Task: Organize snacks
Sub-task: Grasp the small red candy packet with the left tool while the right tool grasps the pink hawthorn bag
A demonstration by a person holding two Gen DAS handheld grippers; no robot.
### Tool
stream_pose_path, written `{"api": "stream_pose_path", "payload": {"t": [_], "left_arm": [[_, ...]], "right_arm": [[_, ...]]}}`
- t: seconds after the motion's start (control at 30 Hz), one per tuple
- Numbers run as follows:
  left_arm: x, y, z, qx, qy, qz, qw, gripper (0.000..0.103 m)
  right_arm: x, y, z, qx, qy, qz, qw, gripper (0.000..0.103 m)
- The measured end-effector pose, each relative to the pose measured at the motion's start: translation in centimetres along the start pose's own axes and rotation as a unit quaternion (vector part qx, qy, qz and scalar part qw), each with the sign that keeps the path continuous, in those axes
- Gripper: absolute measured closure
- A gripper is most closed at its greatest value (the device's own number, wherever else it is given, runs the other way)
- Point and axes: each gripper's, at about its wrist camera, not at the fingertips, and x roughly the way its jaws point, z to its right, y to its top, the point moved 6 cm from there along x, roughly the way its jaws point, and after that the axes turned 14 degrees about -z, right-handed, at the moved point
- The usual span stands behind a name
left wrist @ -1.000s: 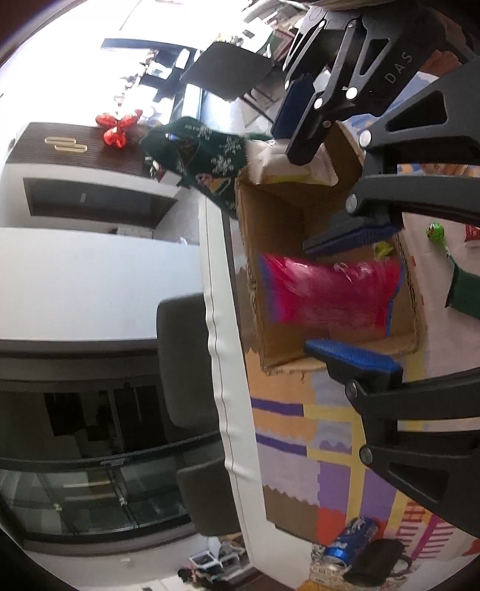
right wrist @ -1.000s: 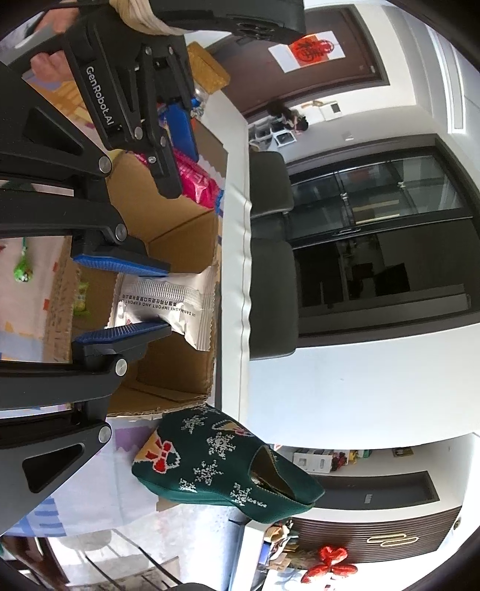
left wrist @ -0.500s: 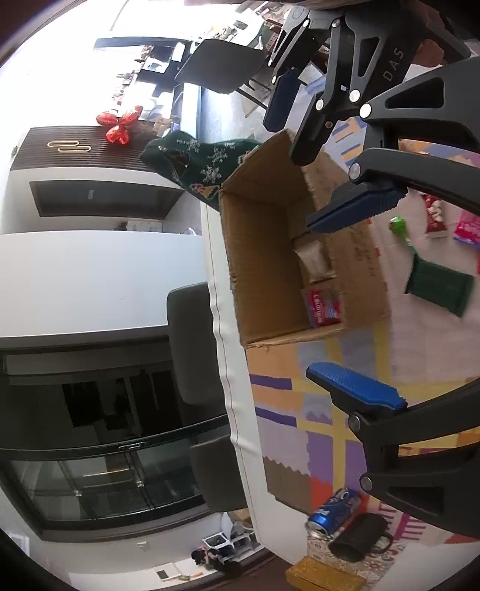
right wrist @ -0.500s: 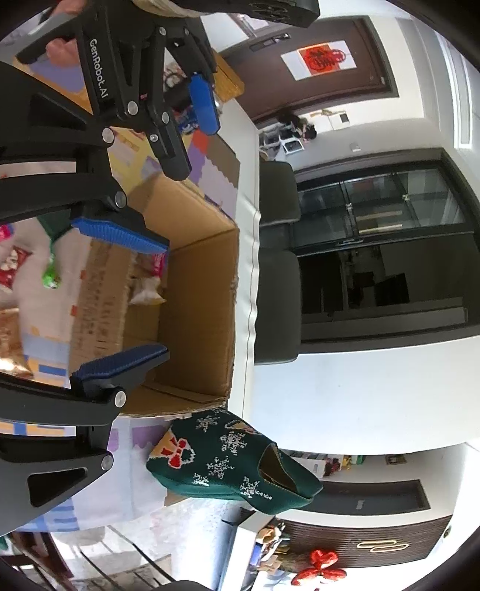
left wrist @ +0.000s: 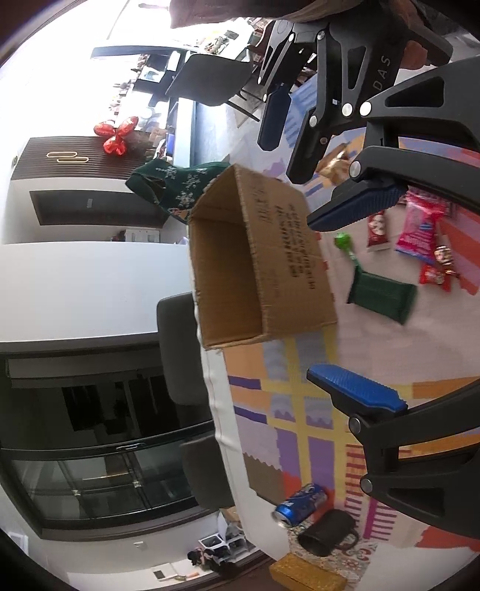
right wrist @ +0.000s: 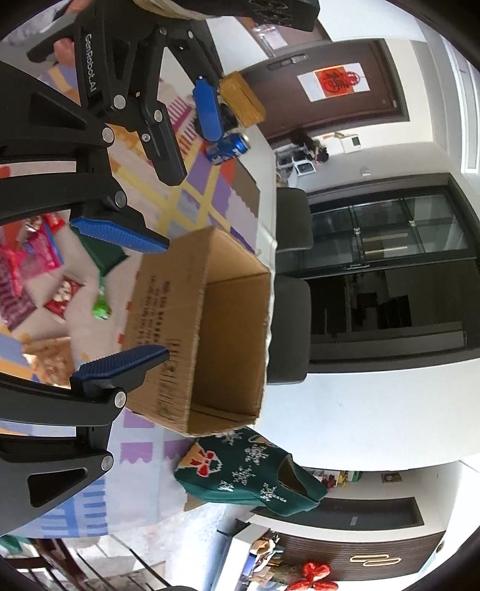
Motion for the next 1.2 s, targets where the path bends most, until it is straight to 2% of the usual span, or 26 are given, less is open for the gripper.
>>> {"api": "stream_pose_path", "payload": {"t": [0.23,0.53,0.87,1.2], "left_arm": [[0.7,-3.2,-0.1,0.006,0.008,-0.026,0.9996,0.029],[3.2,-7.9,0.1,0.024,0.009,-0.083,0.9962,0.029],[6.8,-10.5,0.1,0.038,-0.016,-0.134,0.9901,0.030],[9.9,-11.5,-0.1,0.037,-0.041,-0.166,0.9845,0.042]], "right_arm": [[1.0,-3.1,-1.4,-0.013,0.011,-0.037,0.999,0.048],[3.2,-6.9,-2.5,-0.025,0.016,-0.093,0.995,0.048],[6.1,-9.7,-3.3,-0.052,0.014,-0.152,0.987,0.048],[9.1,-11.7,-3.3,-0.055,0.022,-0.198,0.978,0.048]]}}
